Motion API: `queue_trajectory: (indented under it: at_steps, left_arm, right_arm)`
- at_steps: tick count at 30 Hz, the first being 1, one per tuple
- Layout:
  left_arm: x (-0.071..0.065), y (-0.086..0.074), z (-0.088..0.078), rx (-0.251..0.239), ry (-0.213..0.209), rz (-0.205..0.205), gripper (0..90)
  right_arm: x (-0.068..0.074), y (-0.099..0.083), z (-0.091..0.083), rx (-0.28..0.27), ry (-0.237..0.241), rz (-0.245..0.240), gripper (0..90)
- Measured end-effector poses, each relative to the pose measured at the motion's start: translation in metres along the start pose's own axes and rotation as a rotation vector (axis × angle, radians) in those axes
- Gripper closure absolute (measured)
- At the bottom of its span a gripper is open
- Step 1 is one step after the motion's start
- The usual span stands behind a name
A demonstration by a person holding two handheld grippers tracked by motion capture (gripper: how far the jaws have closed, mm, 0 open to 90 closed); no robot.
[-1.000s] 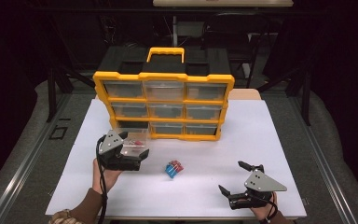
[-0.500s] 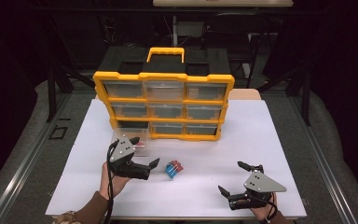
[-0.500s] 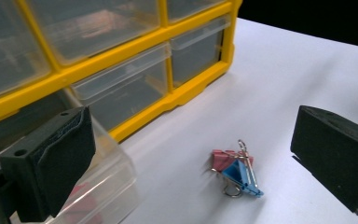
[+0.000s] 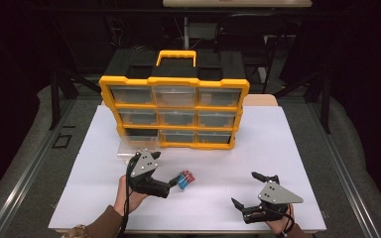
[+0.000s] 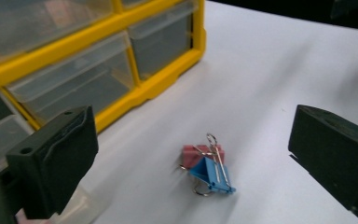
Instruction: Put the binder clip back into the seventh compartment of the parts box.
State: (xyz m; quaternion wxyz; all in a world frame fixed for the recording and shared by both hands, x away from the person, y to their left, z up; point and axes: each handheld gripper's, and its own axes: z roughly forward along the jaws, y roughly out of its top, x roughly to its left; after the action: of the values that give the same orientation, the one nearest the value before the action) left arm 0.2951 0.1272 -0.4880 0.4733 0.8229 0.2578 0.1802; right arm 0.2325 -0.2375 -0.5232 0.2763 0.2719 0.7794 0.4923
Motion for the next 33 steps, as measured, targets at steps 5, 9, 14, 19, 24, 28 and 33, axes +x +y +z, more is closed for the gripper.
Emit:
queue_trajectory:
  at_steps: [5, 9, 14, 19, 24, 28, 33]
  left_arm:
    - [-0.006, -0.005, 0.010, 0.043, -0.034, 0.015, 12.1]
    - [-0.007, -0.009, 0.017, 0.078, -0.047, 0.014, 16.9]
    - [-0.008, -0.016, 0.027, 0.142, -0.052, 0.014, 26.1]
    - [-0.008, -0.024, 0.040, 0.191, -0.058, 0.004, 32.2]
    - [-0.005, -0.029, 0.048, 0.204, -0.054, -0.026, 40.0]
    - [-0.004, -0.033, 0.053, 0.211, -0.060, -0.038, 46.3]
    - [-0.002, -0.038, 0.059, 0.208, -0.072, -0.073, 51.0]
  right_arm:
    - [0.002, 0.001, -0.001, 0.002, 0.000, -0.009, 0.2]
    - [0.001, 0.000, 0.000, 0.009, 0.002, -0.005, 0.2]
    - [0.002, 0.001, -0.001, 0.004, -0.001, -0.011, 0.2]
    - [0.002, 0.000, 0.000, 0.008, 0.003, -0.014, 0.2]
    - [0.002, 0.000, 0.000, 0.013, 0.005, -0.014, 0.2]
    - [0.003, 0.000, 0.001, 0.015, 0.007, -0.017, 0.3]
    - [0.002, 0.000, 0.001, 0.019, 0.009, -0.017, 0.3]
